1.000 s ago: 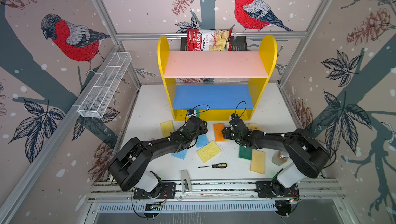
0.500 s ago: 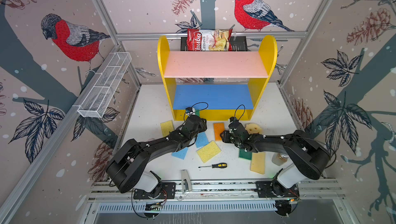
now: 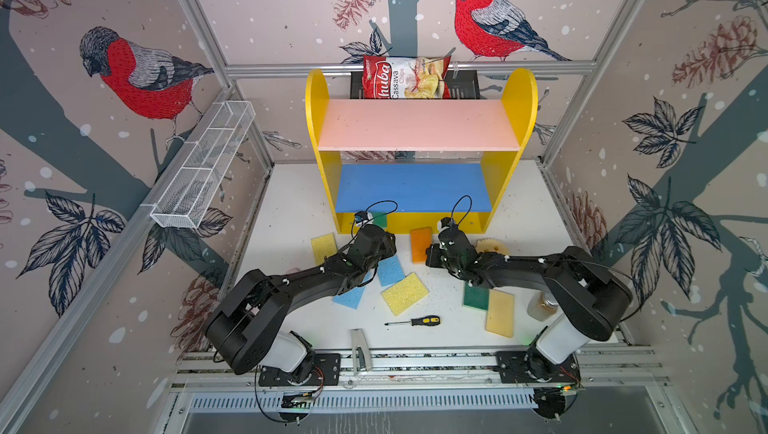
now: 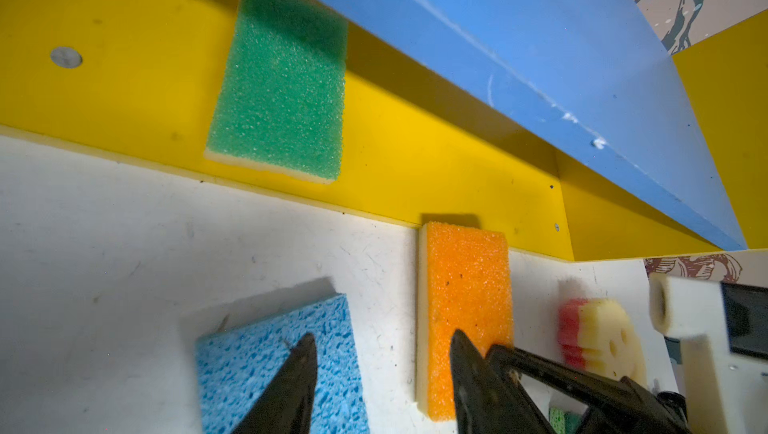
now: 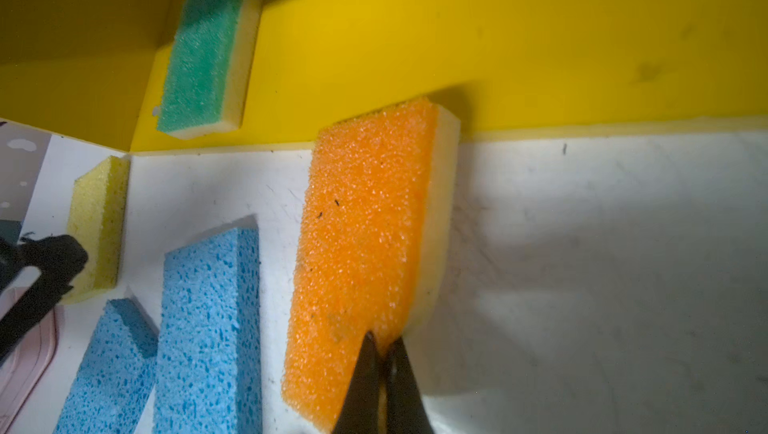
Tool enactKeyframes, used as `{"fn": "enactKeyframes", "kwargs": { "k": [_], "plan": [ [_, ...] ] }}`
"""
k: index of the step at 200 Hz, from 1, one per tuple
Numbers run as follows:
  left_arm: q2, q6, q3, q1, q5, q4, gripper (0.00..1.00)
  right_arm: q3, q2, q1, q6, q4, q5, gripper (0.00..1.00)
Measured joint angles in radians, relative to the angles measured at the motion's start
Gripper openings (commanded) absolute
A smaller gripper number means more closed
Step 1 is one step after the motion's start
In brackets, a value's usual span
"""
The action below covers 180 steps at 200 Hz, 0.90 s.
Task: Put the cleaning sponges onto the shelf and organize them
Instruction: 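Grasp the orange yellow-backed sponge with the right gripper and lift it on edge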
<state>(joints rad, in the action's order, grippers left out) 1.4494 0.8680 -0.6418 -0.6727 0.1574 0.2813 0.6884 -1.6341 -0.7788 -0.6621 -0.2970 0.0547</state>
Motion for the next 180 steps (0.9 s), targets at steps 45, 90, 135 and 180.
{"fn": "enactKeyframes", "kwargs": {
  "k": [45, 90, 135, 180],
  "plan": [
    [0.0, 0.0, 0.002, 0.003, -0.004, 0.001, 0.52, 0.028, -0.026, -0.002, 0.035, -0.03, 0.041, 0.0],
    [-0.004, 0.0, 0.008, 0.008, -0.02, 0.001, 0.52, 0.047, -0.051, -0.019, 0.066, -0.077, 0.099, 0.0],
    [-0.015, 0.005, 0.023, 0.008, -0.022, 0.003, 0.52, 0.032, -0.008, -0.025, 0.08, -0.098, 0.105, 0.0],
    [-0.009, 0.016, 0.023, 0.008, -0.025, 0.004, 0.51, 0.036, -0.043, -0.017, 0.087, -0.125, 0.127, 0.0]
  ]
}}
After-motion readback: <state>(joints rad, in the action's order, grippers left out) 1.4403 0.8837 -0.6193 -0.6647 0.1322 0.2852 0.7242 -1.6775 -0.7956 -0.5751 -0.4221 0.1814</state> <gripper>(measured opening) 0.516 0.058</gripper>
